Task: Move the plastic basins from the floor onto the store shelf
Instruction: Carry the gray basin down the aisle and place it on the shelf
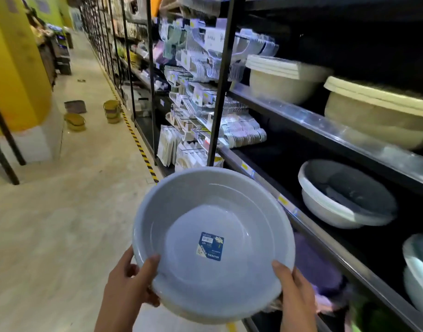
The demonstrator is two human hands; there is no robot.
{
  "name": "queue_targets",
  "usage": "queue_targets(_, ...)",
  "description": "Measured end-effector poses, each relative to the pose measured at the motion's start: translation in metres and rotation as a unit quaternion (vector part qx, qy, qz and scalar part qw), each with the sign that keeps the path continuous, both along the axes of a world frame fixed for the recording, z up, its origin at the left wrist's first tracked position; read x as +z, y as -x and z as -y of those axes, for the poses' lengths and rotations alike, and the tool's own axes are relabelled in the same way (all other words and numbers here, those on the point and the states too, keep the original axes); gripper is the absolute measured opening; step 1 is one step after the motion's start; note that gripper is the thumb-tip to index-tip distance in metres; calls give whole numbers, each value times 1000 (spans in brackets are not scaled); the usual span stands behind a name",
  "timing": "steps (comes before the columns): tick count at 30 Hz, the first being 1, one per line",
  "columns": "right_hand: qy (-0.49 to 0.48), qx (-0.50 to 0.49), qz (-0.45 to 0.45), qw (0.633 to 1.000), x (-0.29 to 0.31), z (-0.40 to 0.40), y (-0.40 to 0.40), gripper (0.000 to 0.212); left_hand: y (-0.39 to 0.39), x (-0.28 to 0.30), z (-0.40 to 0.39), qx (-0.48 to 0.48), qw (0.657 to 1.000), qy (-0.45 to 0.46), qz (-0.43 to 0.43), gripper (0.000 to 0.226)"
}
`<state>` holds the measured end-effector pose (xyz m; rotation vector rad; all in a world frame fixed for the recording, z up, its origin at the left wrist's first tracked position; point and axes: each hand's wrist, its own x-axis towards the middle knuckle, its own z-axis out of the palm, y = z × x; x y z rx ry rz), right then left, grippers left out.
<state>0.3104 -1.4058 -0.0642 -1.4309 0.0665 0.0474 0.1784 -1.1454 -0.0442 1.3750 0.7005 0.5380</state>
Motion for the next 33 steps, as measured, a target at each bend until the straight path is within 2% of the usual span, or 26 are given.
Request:
queue_targets(3, -4, -3, 8, 1000, 15, -20, -15, 26, -17, 19, -21, 6, 1000, 4, 10, 39)
queue_targets(9, -56, -36, 4, 998, 32, -56, -71, 12, -82, 27, -60, -5, 999, 21, 24, 49)
queue_targets(14, -78, -77, -11, 994, 20, -78, -147, 17, -174, 15, -91, -37, 999, 3, 4, 31)
queue_targets(18, -85, -103, -19, 991, 15, -95, -216, 29, -255, 25, -110, -65, 998, 5, -5, 44)
queue_targets(21, -86, -113, -5, 990, 18, -108, -255, 28, -310, 34, -123, -96, 995, 0, -3, 36)
queue_targets(25, -83, -129, 17, 988, 26, -124, -295, 26, -378, 38, -139, -137, 990, -13, 10, 14)
queue_targets(28, -69, -161, 24, 984, 30, -135, -325, 17, -424, 36, -150, -172, 985, -7, 18, 14)
queue_targets(33, -61, -224, 13, 973, 32, -153, -365, 29, -500, 28, -167, -233, 972, 17, 27, 16)
